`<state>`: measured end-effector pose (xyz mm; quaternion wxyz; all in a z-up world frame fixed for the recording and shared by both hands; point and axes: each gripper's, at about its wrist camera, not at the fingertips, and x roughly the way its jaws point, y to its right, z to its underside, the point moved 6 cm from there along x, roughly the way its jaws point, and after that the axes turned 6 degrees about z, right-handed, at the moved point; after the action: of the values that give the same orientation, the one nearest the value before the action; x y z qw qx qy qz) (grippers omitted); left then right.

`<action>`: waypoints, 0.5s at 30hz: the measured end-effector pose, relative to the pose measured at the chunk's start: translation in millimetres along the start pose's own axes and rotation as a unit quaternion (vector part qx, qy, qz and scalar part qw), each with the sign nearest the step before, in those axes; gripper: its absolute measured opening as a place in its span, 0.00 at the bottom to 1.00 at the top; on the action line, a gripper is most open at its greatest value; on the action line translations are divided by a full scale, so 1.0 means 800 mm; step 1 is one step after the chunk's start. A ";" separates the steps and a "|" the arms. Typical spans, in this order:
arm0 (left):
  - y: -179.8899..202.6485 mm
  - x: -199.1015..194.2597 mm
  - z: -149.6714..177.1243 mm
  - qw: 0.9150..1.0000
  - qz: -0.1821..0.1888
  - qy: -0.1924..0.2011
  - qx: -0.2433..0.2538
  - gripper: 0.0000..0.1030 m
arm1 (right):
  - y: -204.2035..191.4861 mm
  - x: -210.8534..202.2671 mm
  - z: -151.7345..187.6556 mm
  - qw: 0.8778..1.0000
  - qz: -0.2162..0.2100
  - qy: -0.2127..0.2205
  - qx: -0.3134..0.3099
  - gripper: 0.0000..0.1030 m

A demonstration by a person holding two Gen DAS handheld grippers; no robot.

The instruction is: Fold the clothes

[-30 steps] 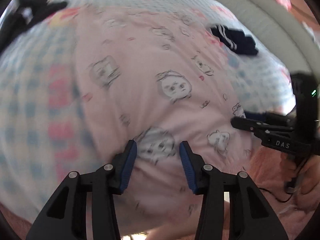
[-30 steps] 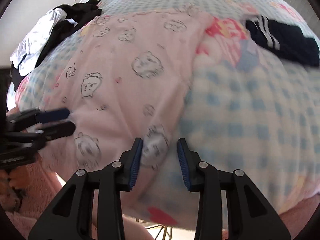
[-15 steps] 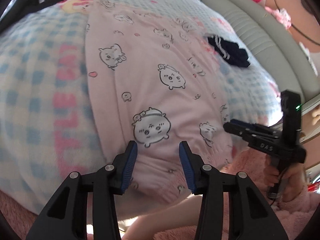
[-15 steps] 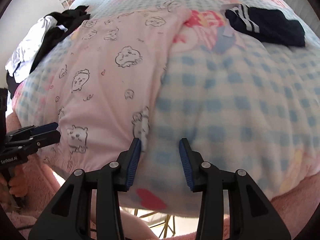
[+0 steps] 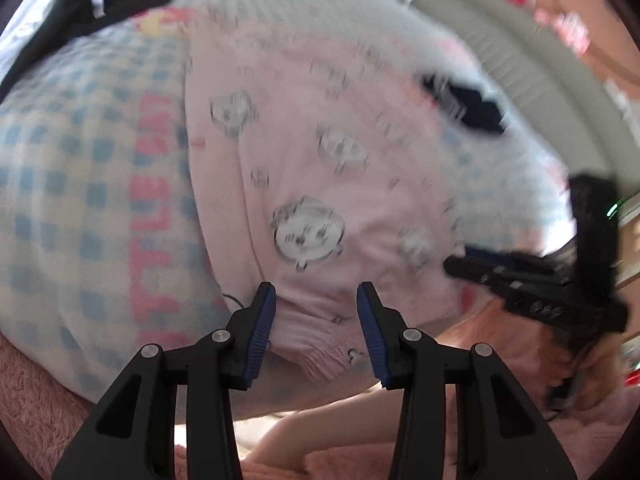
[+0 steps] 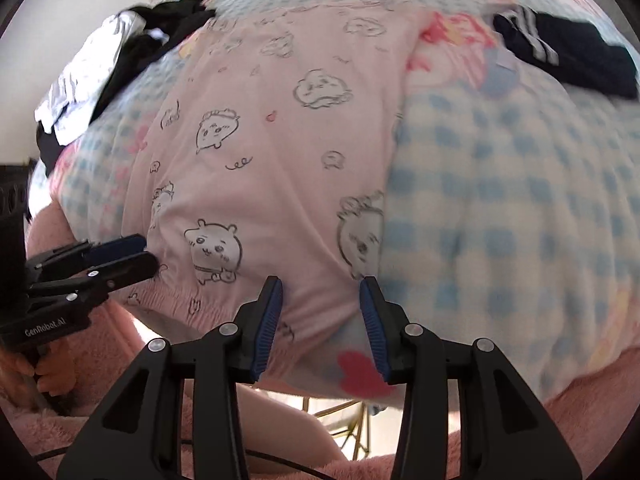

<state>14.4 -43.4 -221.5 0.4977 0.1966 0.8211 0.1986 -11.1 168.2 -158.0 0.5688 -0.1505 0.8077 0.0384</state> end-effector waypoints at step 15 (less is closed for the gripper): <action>-0.053 0.037 -0.096 0.999 -0.049 -0.009 0.022 0.47 | 0.044 0.042 -0.096 0.998 0.062 0.028 -0.015 0.40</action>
<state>-71.9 -73.5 -232.7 0.5097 0.1687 0.8294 0.1543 -101.4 176.9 -165.9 0.5401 -0.1095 0.8305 0.0815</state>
